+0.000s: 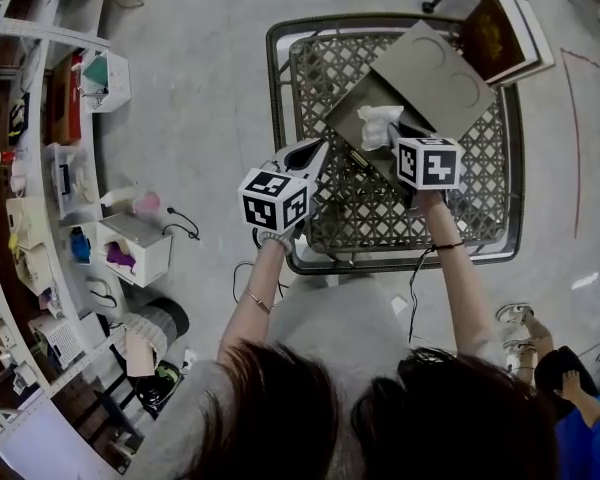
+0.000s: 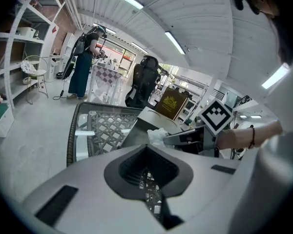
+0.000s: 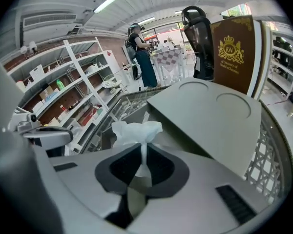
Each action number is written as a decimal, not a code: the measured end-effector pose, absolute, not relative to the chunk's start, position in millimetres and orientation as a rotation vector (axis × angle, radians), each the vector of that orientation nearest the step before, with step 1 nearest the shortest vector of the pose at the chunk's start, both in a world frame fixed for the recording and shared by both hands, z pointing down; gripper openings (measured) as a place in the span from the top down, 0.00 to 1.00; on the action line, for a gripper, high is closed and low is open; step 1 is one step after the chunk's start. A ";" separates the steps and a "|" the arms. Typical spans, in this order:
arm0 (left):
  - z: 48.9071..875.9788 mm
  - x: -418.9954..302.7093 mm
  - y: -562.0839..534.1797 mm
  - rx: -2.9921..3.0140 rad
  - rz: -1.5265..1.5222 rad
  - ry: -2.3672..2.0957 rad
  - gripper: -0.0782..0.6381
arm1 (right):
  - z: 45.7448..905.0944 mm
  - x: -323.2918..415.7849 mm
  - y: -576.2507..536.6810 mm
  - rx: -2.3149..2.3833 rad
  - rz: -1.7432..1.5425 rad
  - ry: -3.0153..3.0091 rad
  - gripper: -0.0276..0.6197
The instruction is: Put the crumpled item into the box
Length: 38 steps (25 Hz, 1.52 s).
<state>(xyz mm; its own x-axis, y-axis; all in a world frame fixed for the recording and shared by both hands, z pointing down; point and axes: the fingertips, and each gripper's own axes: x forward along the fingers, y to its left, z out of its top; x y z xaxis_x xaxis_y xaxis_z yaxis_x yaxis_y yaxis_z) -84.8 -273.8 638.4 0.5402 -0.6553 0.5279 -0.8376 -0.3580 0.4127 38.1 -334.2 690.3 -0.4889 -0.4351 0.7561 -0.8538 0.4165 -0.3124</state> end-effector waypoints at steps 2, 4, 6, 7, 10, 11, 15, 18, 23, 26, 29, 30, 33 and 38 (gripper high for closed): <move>640.8 -83.9 -273.4 2.118 0.361 -1.194 0.87 | 696.4 38.2 -334.0 1.078 0.949 -2.064 0.88; 643.0 -82.9 -273.7 2.113 0.361 -1.190 0.87 | 702.8 39.5 -333.5 1.073 0.966 -2.031 0.88; 644.1 -83.0 -273.9 2.110 0.361 -1.192 0.87 | 707.8 40.6 -333.4 1.071 0.971 -2.010 0.88; 644.3 -83.4 -274.0 2.109 0.361 -1.193 0.87 | 709.8 41.2 -333.3 1.071 0.972 -2.001 0.88; 644.6 -85.6 -274.8 2.103 0.361 -1.198 0.87 | 714.9 43.1 -333.1 1.071 0.990 -1.969 0.88; 644.7 -86.6 -275.1 2.100 0.360 -1.200 0.87 | 716.1 43.5 -333.1 1.070 0.996 -1.958 0.88; 644.9 -89.6 -275.7 2.092 0.359 -1.208 0.87 | 717.4 42.3 -334.2 1.064 0.998 -1.927 0.88; 645.0 -89.5 -275.6 2.089 0.360 -1.206 0.87 | 718.3 42.2 -334.2 1.069 0.992 -1.911 0.88; 643.4 -90.7 -276.0 2.088 0.360 -1.202 0.87 | 717.7 44.0 -336.1 1.103 0.995 -1.887 0.84; 641.5 -90.2 -275.3 2.094 0.362 -1.196 0.87 | 717.4 44.9 -336.2 1.116 1.031 -1.891 0.79; 639.1 -89.9 -274.1 2.100 0.364 -1.192 0.87 | 714.6 46.5 -336.4 1.129 1.059 -1.902 0.76; 638.0 -90.0 -274.0 2.102 0.364 -1.192 0.87 | 712.5 46.9 -336.7 1.134 1.057 -1.908 0.75; 634.1 -89.8 -273.3 2.109 0.359 -1.193 0.87 | 704.8 47.0 -337.6 1.140 1.052 -1.942 0.75; 622.4 -88.7 -269.3 2.132 0.344 -1.197 0.87 | 687.3 46.9 -335.9 1.133 1.039 -2.009 0.75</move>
<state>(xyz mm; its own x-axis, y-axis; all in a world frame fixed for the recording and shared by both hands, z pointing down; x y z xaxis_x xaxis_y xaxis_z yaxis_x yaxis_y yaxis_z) -88.7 -269.3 622.4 0.5467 -0.6591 0.5165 -0.8328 -0.3636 0.4175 46.9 -335.9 687.3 -0.4538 -0.4108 0.7908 -0.8828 0.3282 -0.3362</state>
